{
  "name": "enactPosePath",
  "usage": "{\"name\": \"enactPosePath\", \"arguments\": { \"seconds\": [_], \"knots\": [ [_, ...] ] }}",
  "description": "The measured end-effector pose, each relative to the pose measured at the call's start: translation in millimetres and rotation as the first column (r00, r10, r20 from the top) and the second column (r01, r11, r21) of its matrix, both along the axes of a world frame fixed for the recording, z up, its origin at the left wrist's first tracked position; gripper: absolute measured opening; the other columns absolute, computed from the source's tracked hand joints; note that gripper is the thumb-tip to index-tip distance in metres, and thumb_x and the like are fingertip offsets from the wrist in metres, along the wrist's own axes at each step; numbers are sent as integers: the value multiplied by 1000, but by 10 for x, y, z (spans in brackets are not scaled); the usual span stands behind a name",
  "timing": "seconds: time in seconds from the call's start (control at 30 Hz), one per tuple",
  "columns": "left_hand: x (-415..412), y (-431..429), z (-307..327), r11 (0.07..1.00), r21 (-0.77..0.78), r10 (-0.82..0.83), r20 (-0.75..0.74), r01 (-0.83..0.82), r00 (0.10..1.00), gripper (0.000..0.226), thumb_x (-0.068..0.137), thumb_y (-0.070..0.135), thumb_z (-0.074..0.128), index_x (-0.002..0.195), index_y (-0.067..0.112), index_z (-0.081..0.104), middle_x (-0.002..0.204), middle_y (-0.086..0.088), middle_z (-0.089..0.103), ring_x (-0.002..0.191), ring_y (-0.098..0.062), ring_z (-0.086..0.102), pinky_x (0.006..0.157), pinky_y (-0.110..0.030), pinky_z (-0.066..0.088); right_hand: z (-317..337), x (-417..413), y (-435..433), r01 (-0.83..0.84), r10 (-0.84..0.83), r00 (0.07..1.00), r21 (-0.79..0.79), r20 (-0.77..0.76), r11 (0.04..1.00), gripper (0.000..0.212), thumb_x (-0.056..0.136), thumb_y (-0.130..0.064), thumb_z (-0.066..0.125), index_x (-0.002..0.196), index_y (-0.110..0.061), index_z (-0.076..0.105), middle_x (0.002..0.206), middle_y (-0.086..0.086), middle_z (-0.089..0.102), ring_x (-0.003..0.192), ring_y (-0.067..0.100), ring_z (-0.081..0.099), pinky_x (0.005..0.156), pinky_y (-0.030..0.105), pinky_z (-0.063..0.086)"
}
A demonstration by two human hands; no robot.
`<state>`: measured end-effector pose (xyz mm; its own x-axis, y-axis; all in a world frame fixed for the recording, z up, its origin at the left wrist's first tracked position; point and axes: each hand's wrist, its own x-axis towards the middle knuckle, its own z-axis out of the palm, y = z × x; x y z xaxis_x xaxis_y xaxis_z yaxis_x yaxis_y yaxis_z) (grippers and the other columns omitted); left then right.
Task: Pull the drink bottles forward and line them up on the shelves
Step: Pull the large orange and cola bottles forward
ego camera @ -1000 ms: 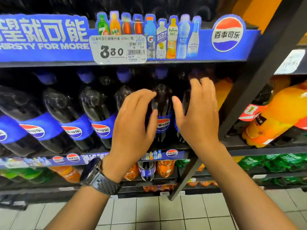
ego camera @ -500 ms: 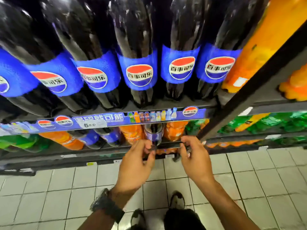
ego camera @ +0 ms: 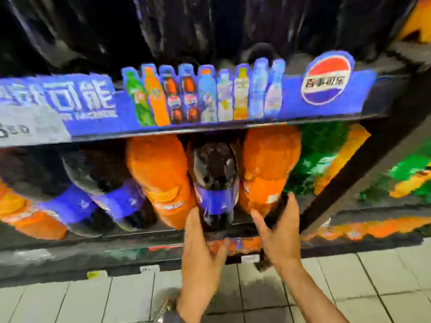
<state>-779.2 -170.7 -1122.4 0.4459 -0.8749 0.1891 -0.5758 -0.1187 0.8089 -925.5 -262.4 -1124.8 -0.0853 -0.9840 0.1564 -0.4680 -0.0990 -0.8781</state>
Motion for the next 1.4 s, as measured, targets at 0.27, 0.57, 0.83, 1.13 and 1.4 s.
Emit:
{"name": "enactPosePath", "arguments": {
  "seconds": [0.27,0.57,0.83,1.13,1.4],
  "knots": [
    [-52,-451,-561,919,-344,243,115,-191,963,94,73,31,72,150,13,20,146,-5,38,132,-24,34,108,-27,25,-474,241,-398,149,-114,984,-282,136,948,116,48,-55,86,142,-16,29,138,6,39,129,21,37,108,42,34],
    [-178,-572,-517,877,-402,349,152,-265,925,102,59,26,88,144,15,32,134,-3,41,117,-17,35,92,-31,35,-585,-33,-547,-66,121,968,-243,218,968,102,54,-64,77,139,-51,22,137,-23,43,122,-3,46,100,34,43],
    [-225,-565,-622,904,-376,291,190,-204,938,108,65,16,85,149,24,17,151,0,32,136,-14,30,104,-22,25,-563,-7,-548,70,-122,985,-359,-124,931,113,53,-75,64,145,-21,26,126,3,35,122,25,34,98,39,35],
    [-55,-562,-611,887,-437,270,230,-148,935,105,69,17,81,151,22,15,149,2,33,137,-9,26,102,-16,25,-605,-109,-446,-48,44,999,-310,-20,950,90,71,-62,65,145,-42,17,143,-11,38,130,11,39,104,39,40],
    [-147,-679,-603,872,-452,300,188,-188,935,100,67,29,83,147,22,23,139,-2,40,130,-14,36,95,-33,47,-575,-64,-411,-6,-4,1000,-342,-30,940,98,67,-56,67,149,-31,18,141,-2,32,128,14,37,100,32,37]
  ]
}}
